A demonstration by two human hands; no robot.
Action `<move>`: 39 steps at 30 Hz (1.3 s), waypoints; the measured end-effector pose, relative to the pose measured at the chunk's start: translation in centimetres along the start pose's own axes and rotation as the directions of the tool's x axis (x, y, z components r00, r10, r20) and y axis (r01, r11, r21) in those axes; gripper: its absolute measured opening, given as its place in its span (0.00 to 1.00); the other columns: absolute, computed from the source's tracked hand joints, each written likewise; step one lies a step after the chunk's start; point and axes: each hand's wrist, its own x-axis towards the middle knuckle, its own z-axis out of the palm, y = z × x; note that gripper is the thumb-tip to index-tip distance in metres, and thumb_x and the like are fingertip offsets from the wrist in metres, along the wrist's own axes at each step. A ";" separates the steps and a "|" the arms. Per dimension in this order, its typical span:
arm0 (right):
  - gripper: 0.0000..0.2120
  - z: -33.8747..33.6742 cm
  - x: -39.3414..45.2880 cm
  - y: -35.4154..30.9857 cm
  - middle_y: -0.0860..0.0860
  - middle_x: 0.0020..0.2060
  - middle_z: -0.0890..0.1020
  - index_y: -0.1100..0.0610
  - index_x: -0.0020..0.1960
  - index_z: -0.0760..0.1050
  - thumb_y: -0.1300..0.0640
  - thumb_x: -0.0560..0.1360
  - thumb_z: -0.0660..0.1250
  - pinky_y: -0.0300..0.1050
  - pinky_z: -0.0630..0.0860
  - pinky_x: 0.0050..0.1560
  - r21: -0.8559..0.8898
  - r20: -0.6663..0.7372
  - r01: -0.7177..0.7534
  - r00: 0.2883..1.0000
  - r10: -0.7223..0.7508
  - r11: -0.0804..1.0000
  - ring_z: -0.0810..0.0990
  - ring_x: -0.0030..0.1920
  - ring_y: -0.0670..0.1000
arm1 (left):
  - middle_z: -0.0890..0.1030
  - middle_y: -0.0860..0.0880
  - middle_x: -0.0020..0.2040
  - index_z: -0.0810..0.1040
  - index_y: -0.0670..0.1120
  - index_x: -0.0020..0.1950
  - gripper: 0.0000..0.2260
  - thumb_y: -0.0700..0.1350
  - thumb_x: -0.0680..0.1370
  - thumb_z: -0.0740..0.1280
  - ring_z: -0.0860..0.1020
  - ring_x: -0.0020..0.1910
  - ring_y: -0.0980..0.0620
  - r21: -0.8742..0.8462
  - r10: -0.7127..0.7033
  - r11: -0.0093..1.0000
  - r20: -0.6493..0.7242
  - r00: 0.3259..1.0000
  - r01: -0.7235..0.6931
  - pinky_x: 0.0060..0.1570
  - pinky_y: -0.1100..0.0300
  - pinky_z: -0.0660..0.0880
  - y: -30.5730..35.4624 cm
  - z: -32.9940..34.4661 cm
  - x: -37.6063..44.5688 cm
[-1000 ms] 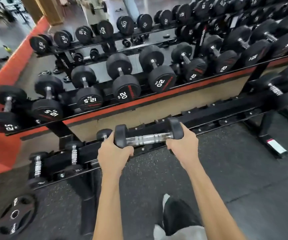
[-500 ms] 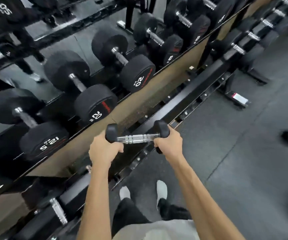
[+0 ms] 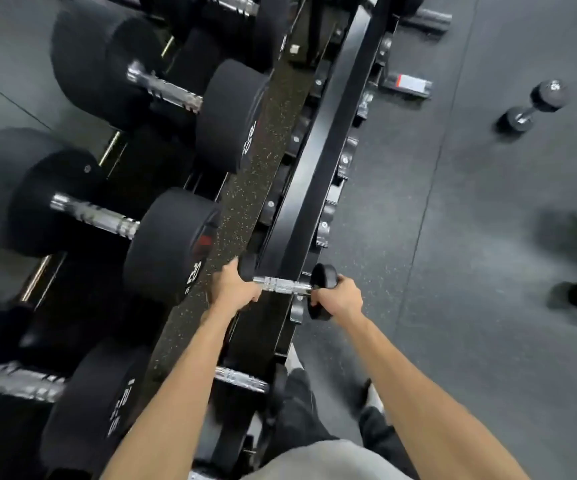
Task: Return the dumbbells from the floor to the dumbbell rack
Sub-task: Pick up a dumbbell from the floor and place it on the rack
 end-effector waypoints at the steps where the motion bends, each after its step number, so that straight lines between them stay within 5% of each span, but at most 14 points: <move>1: 0.16 0.6 0.7 0.3 0.53 0.44 0.83 0.53 0.51 0.80 0.60 0.64 0.78 0.50 0.82 0.53 -0.005 0.004 -0.037 0.999 0.037 0.999 0.82 0.47 0.58 | 0.84 0.41 0.57 0.76 0.49 0.71 0.37 0.37 0.61 0.76 0.81 0.56 0.40 0.011 -0.001 1.000 0.017 1.000 0.001 0.52 0.50 0.81 -0.1 0.4 1.0; 8: 0.21 4.9 5.4 2.4 0.51 0.43 0.83 0.54 0.56 0.82 0.60 0.63 0.77 0.49 0.82 0.53 0.043 0.016 -0.200 0.980 0.199 0.979 0.81 0.46 0.55 | 0.80 0.40 0.66 0.69 0.49 0.78 0.42 0.36 0.65 0.75 0.75 0.67 0.38 0.157 -0.044 0.987 0.075 0.996 0.032 0.60 0.50 0.77 -0.9 3.3 7.7; 13: 0.21 7.3 8.0 3.7 0.50 0.45 0.83 0.53 0.57 0.80 0.60 0.65 0.76 0.43 0.79 0.49 0.052 0.050 -0.270 0.962 0.267 0.961 0.81 0.46 0.54 | 0.82 0.41 0.61 0.73 0.51 0.75 0.38 0.34 0.66 0.73 0.77 0.63 0.37 0.246 -0.056 0.968 0.049 0.997 0.042 0.58 0.48 0.78 -1.8 5.1 10.6; 18: 0.23 9.7 9.8 4.7 0.52 0.50 0.86 0.53 0.59 0.78 0.54 0.65 0.77 0.50 0.81 0.59 0.002 0.060 -0.288 0.956 0.287 0.958 0.84 0.55 0.56 | 0.82 0.42 0.61 0.70 0.57 0.77 0.36 0.37 0.70 0.71 0.78 0.61 0.38 0.335 -0.064 0.941 0.035 0.997 0.049 0.59 0.48 0.78 -2.6 6.4 13.0; 24: 0.21 9.8 11.2 5.1 0.52 0.51 0.85 0.54 0.59 0.78 0.51 0.68 0.76 0.49 0.80 0.57 0.007 0.128 -0.282 0.952 0.279 0.959 0.84 0.54 0.55 | 0.82 0.41 0.60 0.72 0.50 0.74 0.30 0.43 0.72 0.74 0.80 0.59 0.38 0.428 -0.056 0.903 0.044 0.997 0.032 0.55 0.48 0.78 -3.0 6.9 13.9; 27: 0.20 8.8 11.0 4.7 0.55 0.52 0.84 0.60 0.59 0.77 0.50 0.71 0.73 0.46 0.80 0.48 0.094 0.195 -0.311 0.937 0.289 0.946 0.83 0.50 0.55 | 0.80 0.38 0.62 0.73 0.42 0.68 0.22 0.46 0.76 0.71 0.79 0.60 0.36 0.440 -0.084 0.897 0.081 0.993 0.040 0.51 0.50 0.75 -1.6 6.7 13.3; 30: 0.14 6.6 10.6 4.3 0.52 0.41 0.79 0.60 0.58 0.78 0.54 0.76 0.71 0.42 0.74 0.34 0.209 0.230 -0.323 0.934 0.274 0.923 0.77 0.37 0.51 | 0.79 0.38 0.65 0.73 0.41 0.69 0.22 0.48 0.78 0.69 0.77 0.64 0.36 0.420 -0.074 0.907 0.103 0.992 0.024 0.53 0.51 0.73 0.5 5.9 12.0; 35: 0.15 0.5 10.0 4.2 0.55 0.52 0.85 0.58 0.65 0.78 0.58 0.79 0.65 0.50 0.82 0.47 0.427 0.246 -0.279 0.951 0.186 0.860 0.82 0.41 0.51 | 0.81 0.46 0.65 0.74 0.53 0.73 0.22 0.50 0.78 0.67 0.78 0.63 0.43 0.389 0.058 0.917 0.096 0.994 -0.091 0.61 0.52 0.75 5.7 6.3 7.2; 39: 0.13 -6.4 9.2 5.2 0.55 0.51 0.85 0.56 0.66 0.76 0.58 0.82 0.64 0.43 0.77 0.39 0.488 0.232 -0.177 0.970 0.068 0.855 0.80 0.40 0.51 | 0.80 0.47 0.66 0.73 0.53 0.74 0.21 0.49 0.80 0.66 0.78 0.63 0.44 0.370 0.175 0.902 0.157 0.972 -0.222 0.54 0.56 0.71 11.3 9.3 2.3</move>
